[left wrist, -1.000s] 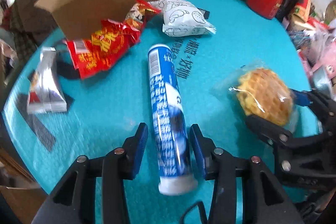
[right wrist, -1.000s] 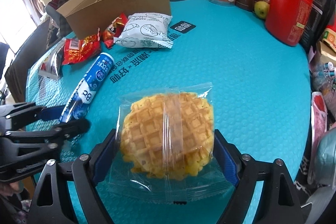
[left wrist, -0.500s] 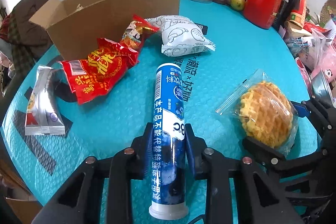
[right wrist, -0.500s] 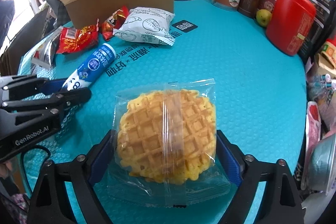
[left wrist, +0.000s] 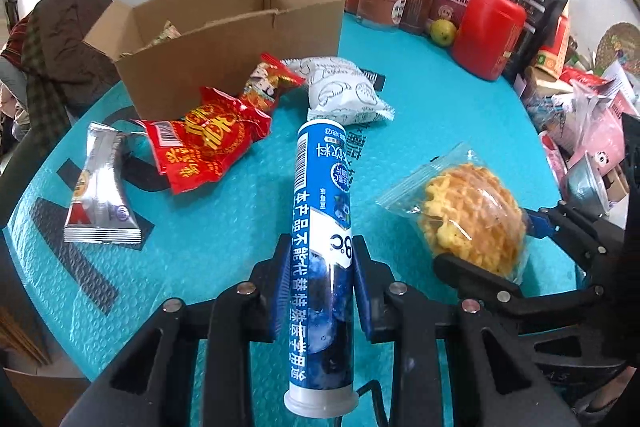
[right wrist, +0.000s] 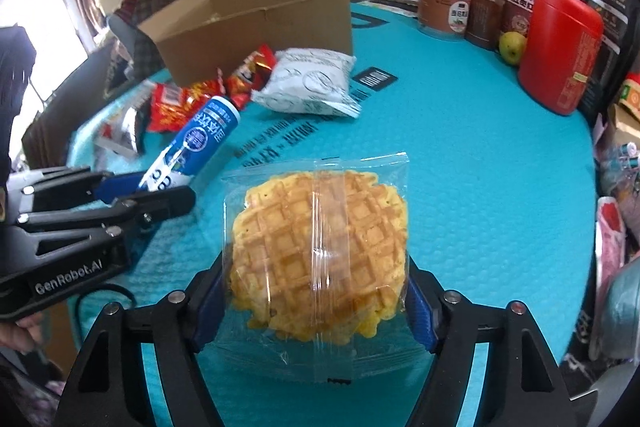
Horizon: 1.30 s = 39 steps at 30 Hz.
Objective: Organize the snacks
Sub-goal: 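Lift the blue tube and waffle and carry both over the cardboard box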
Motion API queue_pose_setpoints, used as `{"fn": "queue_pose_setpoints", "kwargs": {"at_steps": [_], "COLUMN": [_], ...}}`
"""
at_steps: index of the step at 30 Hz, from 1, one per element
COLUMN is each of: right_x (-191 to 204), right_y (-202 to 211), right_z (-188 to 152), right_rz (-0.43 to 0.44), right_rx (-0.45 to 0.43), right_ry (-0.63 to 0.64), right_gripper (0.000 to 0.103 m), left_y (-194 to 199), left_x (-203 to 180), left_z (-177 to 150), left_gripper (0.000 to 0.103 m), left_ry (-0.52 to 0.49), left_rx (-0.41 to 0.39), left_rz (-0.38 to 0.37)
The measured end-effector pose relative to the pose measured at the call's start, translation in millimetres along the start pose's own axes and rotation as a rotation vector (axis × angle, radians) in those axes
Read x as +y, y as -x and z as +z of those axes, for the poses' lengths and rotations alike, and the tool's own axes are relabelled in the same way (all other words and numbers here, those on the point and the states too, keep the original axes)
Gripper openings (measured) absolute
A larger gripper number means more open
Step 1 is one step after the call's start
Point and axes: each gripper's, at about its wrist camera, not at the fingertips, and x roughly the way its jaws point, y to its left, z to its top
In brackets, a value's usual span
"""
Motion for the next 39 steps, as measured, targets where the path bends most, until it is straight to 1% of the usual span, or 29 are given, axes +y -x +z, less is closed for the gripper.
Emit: {"fn": "queue_pose_setpoints", "kwargs": {"at_steps": [9,17,24,30,33,36,39], "right_x": [16,29,39,48,53,56,61], "right_y": [17,38,56,65,68,70,69], "right_z": [13,34,59,85,98,114,129], "right_rz": [0.053,0.055,0.052,0.054,0.056,0.077,0.082], "right_rx": [-0.062,-0.133,-0.206,-0.252,-0.276,-0.294,-0.319], "right_ry": [-0.003,0.033,0.071,0.108,0.136,0.141,0.159], "right_gripper": [0.075,0.075,0.075,0.075,0.075,0.075,0.075], "left_y": [31,57,80,93,98,103,103], "left_x": [9,14,18,31,38,48,54], "left_z": [7,25,43,63,73,87,97], "left_gripper": [0.028,0.028,0.028,0.028,0.028,0.028,0.028], "left_ry": [0.027,0.041,0.041,0.052,0.054,0.054,0.053], "left_rx": [-0.083,-0.17,-0.252,-0.314,-0.337,-0.368,-0.38], "left_rz": [0.0,-0.011,-0.016,-0.019,-0.018,-0.01,0.003]}}
